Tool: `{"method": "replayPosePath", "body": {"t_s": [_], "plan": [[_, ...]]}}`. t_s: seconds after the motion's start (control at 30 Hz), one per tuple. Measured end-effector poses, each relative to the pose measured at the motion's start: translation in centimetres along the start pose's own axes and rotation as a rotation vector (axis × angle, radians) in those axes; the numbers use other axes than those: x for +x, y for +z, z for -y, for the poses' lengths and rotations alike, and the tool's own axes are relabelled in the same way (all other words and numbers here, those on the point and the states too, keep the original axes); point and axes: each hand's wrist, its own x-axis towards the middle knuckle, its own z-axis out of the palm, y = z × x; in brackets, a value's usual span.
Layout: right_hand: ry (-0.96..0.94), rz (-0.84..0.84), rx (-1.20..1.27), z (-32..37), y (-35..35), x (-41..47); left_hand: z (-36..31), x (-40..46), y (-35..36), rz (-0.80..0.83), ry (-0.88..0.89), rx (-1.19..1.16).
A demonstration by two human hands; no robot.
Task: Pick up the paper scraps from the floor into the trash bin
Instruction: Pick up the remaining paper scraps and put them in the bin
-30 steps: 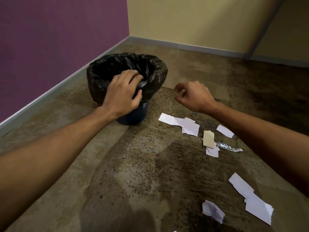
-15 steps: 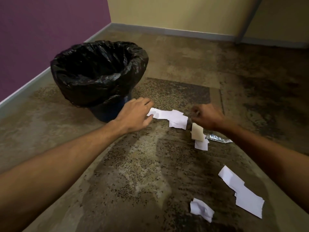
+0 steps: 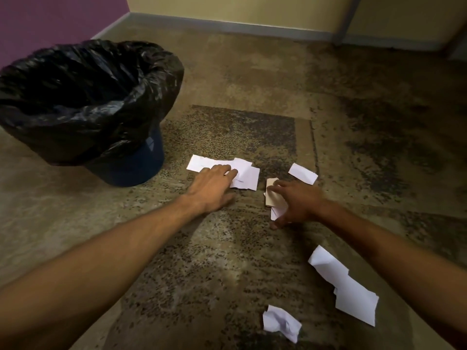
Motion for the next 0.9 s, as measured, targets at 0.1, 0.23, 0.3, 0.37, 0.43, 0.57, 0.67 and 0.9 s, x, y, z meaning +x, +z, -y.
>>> {"method": "replayPosePath", "body": {"t_s": [0.1, 0.23, 0.3, 0.37, 0.43, 0.57, 0.67, 0.9], "plan": [[-0.021, -0.018, -0.081, -0.4, 0.9, 0.2, -0.1, 1.5, 0.6, 0.012, -0.017, -0.03], [-0.047, -0.025, -0.082, -1.0, 1.0, 0.2, -0.4, 3.3, 1.3, 0.098, 0.016, 0.001], [-0.067, -0.013, -0.068, -1.3, 0.8, 0.4, -0.6, 3.9, 1.6, 0.134, 0.037, 0.034], [-0.085, -0.012, -0.059, -1.5, 0.8, 0.6, -0.6, 4.4, 2.1, 0.167, 0.046, 0.068], [-0.106, -0.03, -0.053, -1.5, 0.8, 0.8, -0.4, 4.8, 2.7, 0.206, 0.059, 0.093], [-0.147, -0.084, -0.113, -1.2, 1.0, 1.0, 0.4, 5.7, 3.4, 0.257, 0.139, 0.132], [-0.148, -0.095, -0.173, -0.7, 1.0, 1.0, 0.4, 6.1, 3.0, 0.242, 0.178, 0.201], [-0.131, -0.158, -0.234, 0.5, 0.6, 0.4, -2.3, 5.3, 2.1, 0.101, 0.199, 0.311]]}}
